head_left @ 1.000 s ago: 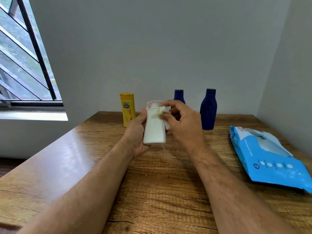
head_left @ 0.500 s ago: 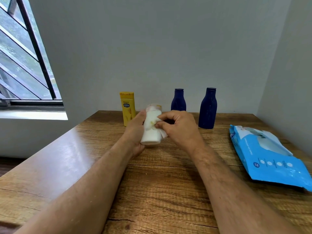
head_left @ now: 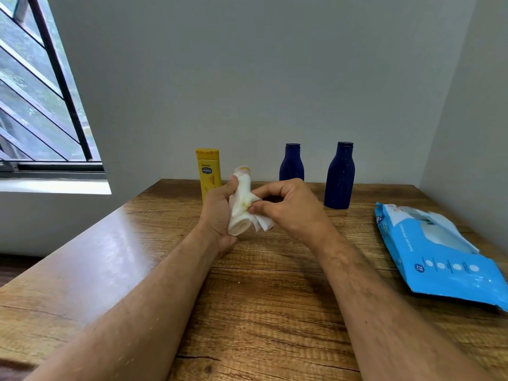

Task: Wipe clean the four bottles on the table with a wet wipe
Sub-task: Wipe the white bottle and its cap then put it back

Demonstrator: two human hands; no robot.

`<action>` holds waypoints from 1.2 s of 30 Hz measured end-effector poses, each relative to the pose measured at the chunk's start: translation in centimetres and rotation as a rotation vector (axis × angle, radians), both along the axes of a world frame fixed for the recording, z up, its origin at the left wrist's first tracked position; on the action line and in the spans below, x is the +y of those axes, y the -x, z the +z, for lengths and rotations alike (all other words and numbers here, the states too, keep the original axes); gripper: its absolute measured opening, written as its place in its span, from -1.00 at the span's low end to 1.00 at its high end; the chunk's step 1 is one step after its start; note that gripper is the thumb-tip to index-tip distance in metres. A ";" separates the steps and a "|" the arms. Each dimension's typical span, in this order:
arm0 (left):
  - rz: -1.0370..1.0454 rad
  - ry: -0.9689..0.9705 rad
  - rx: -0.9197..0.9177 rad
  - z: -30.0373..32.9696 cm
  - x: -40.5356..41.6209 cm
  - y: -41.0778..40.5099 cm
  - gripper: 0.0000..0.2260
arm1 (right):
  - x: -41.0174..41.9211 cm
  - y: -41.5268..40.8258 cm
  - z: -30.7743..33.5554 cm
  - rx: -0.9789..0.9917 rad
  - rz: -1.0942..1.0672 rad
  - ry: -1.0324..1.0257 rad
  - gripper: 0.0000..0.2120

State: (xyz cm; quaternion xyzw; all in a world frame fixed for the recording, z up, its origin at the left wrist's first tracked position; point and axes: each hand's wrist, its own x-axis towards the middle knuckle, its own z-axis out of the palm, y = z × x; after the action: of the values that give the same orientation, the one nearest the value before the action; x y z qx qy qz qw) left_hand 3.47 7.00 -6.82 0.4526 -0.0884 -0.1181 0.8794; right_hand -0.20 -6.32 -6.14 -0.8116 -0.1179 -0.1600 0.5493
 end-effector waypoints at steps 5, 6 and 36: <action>-0.085 -0.017 -0.064 -0.3 -0.2 0.0 -0.47 | 0.5 -0.2 -0.1 -0.004 -0.015 -0.038 -0.81; -0.102 -0.051 -0.080 -0.4 -0.4 0.0 -0.47 | 0.6 -0.2 -0.1 -0.015 -0.044 -0.075 -0.81; -0.223 -0.038 -0.006 -0.6 -0.1 -0.9 -0.58 | 0.6 0.1 -0.4 -0.158 -0.195 0.196 -0.85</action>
State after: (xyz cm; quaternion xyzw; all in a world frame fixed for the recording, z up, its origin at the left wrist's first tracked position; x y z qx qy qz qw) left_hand 4.35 6.91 -7.41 0.4568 -0.1386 -0.2155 0.8519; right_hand -0.26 -5.67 -6.56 -0.8537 -0.0966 -0.2636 0.4386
